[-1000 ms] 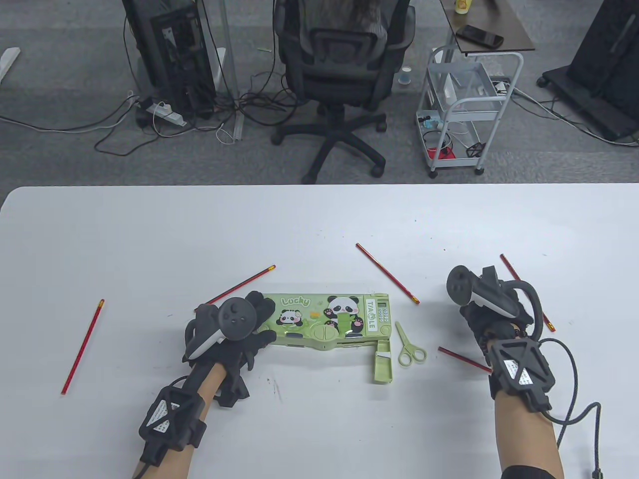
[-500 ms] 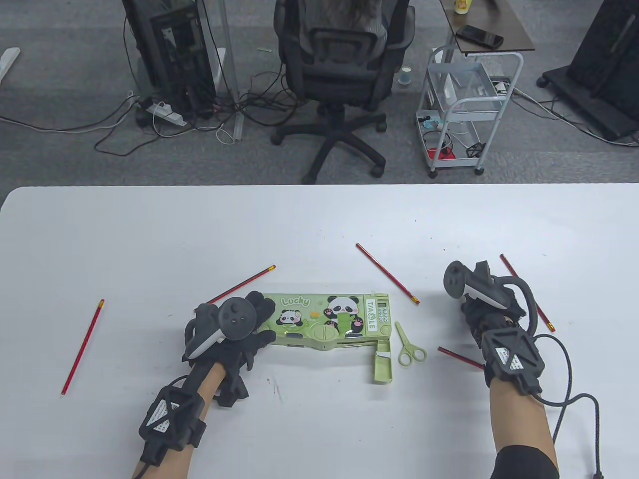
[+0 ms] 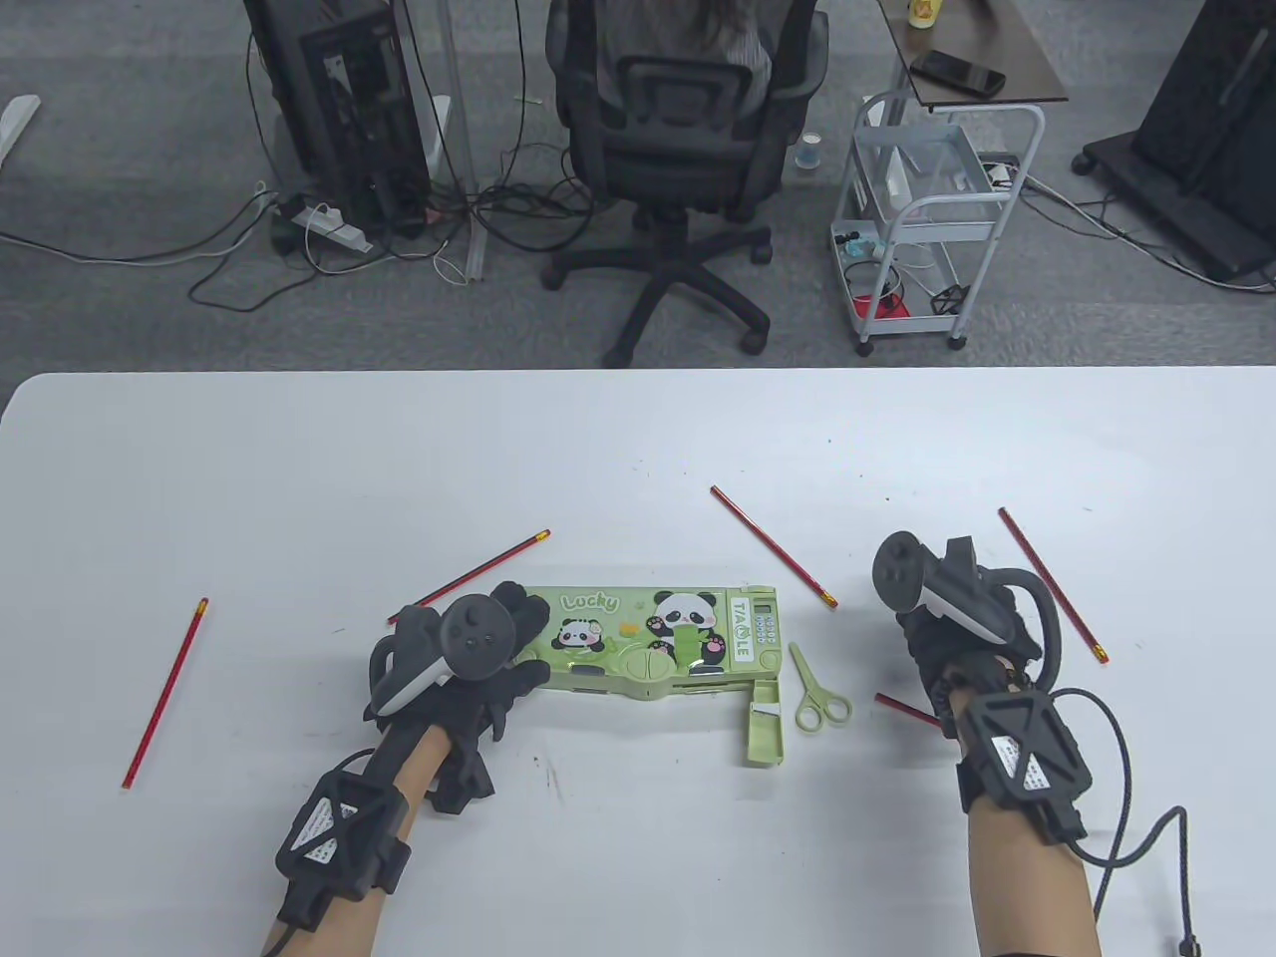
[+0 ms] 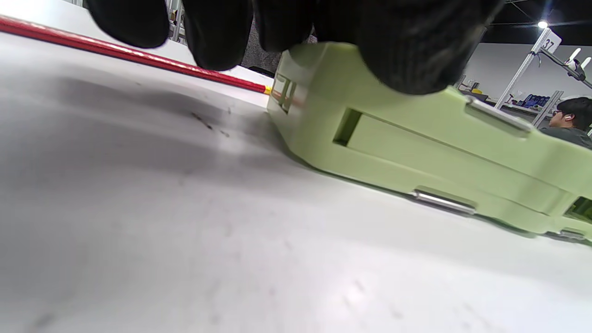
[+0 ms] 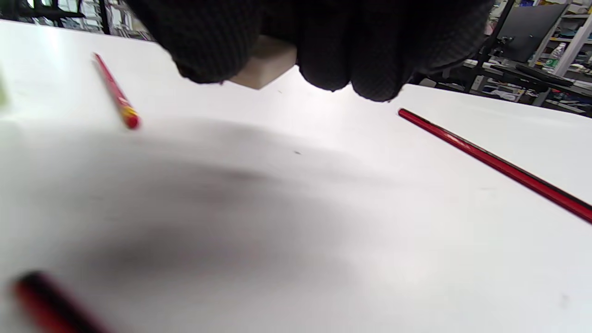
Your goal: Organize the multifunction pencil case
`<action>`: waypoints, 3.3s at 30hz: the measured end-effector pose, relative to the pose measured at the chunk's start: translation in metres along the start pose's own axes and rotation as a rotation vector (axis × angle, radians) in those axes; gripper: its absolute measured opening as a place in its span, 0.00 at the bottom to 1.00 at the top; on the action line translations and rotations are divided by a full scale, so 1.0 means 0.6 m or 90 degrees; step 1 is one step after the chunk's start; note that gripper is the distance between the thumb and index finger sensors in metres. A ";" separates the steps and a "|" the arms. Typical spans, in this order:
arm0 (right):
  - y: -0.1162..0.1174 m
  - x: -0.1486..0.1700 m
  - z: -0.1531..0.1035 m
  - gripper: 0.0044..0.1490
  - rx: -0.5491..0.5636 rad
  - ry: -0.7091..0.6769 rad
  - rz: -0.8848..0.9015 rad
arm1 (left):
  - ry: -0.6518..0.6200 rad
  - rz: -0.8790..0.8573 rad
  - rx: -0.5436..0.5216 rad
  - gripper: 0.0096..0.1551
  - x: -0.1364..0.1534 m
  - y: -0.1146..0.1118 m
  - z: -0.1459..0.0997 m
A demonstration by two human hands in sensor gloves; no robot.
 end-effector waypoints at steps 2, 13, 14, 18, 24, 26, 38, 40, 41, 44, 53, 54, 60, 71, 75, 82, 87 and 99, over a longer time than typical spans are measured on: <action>-0.014 -0.023 -0.024 0.43 0.027 -0.010 0.023 | -0.001 0.003 0.003 0.40 0.000 0.001 0.001; -0.018 -0.143 -0.119 0.42 0.109 -0.111 0.101 | -0.002 0.012 0.009 0.40 -0.002 0.001 0.002; -0.017 -0.153 -0.124 0.42 0.119 -0.124 0.115 | -0.002 0.013 0.009 0.40 -0.003 0.000 0.002; -0.013 -0.187 -0.130 0.42 0.158 -0.165 0.131 | -0.002 0.010 0.009 0.40 -0.002 0.000 0.002; -0.006 -0.235 -0.135 0.42 0.133 -0.223 0.099 | -0.004 0.011 0.006 0.40 -0.004 -0.001 0.002; -0.002 -0.247 -0.137 0.42 0.109 -0.232 0.069 | -0.004 0.011 0.006 0.40 -0.004 -0.001 0.002; 0.040 -0.268 -0.125 0.41 0.038 -0.232 -0.031 | 0.000 0.020 0.008 0.40 -0.005 -0.001 0.000; 0.041 -0.270 -0.125 0.40 0.039 -0.230 -0.042 | 0.000 0.019 0.008 0.40 -0.005 -0.001 0.000; 0.041 -0.271 -0.125 0.40 0.043 -0.229 -0.045 | 0.000 0.019 0.008 0.40 -0.005 -0.001 0.000; 0.043 -0.275 -0.125 0.39 0.057 -0.223 -0.072 | 0.000 0.020 0.008 0.40 -0.005 -0.001 0.000; 0.040 -0.281 -0.122 0.38 0.079 -0.211 -0.096 | 0.001 0.024 0.008 0.40 -0.006 -0.001 -0.001; 0.041 -0.280 -0.122 0.38 0.076 -0.214 -0.092 | 0.001 0.024 0.008 0.40 -0.006 -0.001 -0.001; 0.043 -0.276 -0.122 0.43 0.060 -0.220 -0.080 | 0.001 0.023 0.008 0.40 -0.006 -0.001 -0.001; 0.020 -0.194 -0.133 0.50 0.111 -0.196 0.001 | 0.002 0.016 0.006 0.40 -0.005 0.000 -0.001; 0.044 -0.180 -0.119 0.61 0.057 -0.191 0.011 | 0.002 0.016 0.006 0.40 -0.005 0.000 -0.001; 0.057 -0.201 -0.105 0.69 0.037 -0.186 -0.020 | 0.000 0.014 0.004 0.40 -0.004 0.000 -0.001; 0.061 -0.228 -0.090 0.72 0.034 -0.184 -0.056 | -0.001 0.018 0.003 0.40 -0.004 0.000 -0.002; 0.061 -0.254 -0.040 0.78 -0.007 -0.172 -0.064 | 0.000 0.014 0.005 0.40 -0.005 0.001 -0.001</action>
Point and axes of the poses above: the tracker on the back of each hand, its own x axis roughly to the little-finger side, its own z axis roughly from the wrist to the fingertips, y = z × x, the point moved 4 cm from there along z, roughly from the wrist to the fingertips, and after that the axes turned 14 degrees about -y, right-handed, at the moved point
